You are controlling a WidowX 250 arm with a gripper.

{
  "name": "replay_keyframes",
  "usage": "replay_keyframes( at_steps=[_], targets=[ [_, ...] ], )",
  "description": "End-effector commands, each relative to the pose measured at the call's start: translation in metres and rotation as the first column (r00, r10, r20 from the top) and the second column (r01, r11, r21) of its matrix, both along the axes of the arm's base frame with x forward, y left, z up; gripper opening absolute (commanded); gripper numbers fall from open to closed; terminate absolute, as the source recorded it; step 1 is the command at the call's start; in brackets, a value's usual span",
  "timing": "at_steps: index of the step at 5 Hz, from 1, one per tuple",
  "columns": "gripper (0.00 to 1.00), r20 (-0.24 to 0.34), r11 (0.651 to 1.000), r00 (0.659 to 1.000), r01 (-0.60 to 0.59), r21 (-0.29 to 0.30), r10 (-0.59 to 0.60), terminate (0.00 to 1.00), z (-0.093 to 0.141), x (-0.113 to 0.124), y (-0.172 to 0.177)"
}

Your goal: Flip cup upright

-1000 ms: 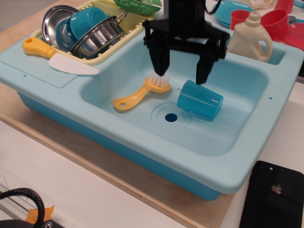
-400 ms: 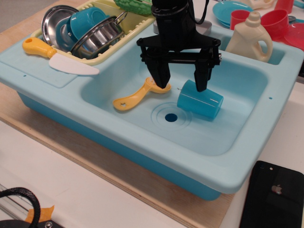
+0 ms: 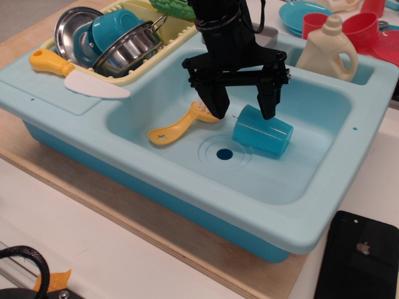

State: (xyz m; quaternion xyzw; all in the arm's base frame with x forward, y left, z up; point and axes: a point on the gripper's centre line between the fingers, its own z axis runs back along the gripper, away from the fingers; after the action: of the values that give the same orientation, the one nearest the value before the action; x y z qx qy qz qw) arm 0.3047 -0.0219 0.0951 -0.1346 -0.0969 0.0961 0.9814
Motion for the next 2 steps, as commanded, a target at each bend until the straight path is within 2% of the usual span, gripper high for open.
replay_keyframes(
  at_steps=[1,2],
  targets=[
    [1.00,0.009,0.999,1.000,-0.006,-0.038,0.007,0.00,-0.0038,0.0090,0.0033],
    [1.00,0.026,0.998,1.000,-0.007,-0.066,0.009,0.00,-0.0108,0.0128,0.0014]
  ],
)
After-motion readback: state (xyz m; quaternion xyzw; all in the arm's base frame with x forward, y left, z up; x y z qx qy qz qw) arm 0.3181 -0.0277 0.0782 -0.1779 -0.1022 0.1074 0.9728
